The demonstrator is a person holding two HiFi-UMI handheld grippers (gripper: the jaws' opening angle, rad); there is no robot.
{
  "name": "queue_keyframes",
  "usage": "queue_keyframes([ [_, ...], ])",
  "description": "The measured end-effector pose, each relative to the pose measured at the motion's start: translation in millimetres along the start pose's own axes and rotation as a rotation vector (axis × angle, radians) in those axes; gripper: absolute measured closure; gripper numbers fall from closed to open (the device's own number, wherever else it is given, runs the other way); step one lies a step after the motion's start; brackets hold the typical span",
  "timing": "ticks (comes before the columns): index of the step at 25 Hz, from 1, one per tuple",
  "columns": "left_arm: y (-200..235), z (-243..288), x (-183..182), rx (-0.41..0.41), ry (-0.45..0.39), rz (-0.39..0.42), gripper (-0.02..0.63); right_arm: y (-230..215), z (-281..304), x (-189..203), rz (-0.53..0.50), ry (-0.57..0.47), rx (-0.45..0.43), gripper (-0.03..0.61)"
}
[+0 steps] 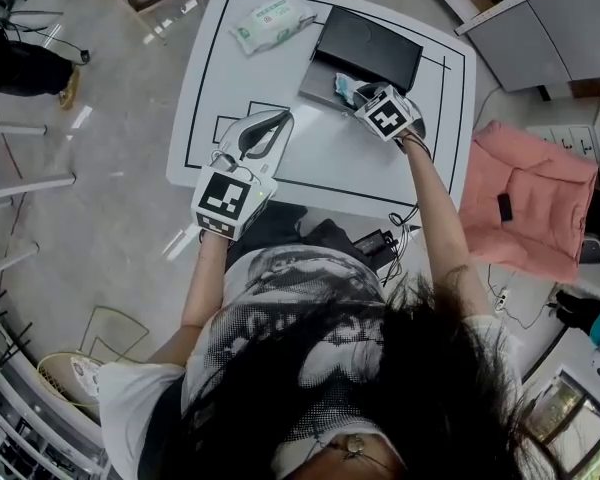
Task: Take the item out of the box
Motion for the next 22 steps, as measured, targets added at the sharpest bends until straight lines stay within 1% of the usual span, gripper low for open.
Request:
queue_keyframes([
  [5, -3, 3, 2, 0.01, 0.003, 0.0, 0.614, 3, -10, 1, -0.002, -0.043, 0.003, 0.568],
  [11, -13, 7, 1, 0.026, 0.01, 0.002, 0.614, 7, -36, -2, -0.017, -0.158, 0.048, 0.569],
  [22, -39, 8, -6, 0.031, 0.008, 0.022, 0.614, 38, -115, -2, 0.045, -0.361, 0.093, 0.568],
])
Point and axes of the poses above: the fingertips, and each gripper's own axes: z forward along the fingers, y to its left, x out of its underside, the point moved 9 cm from there along -z, backward along the fingers, and after that the axes turned 2 degrees about z, right-handed, at the moved point
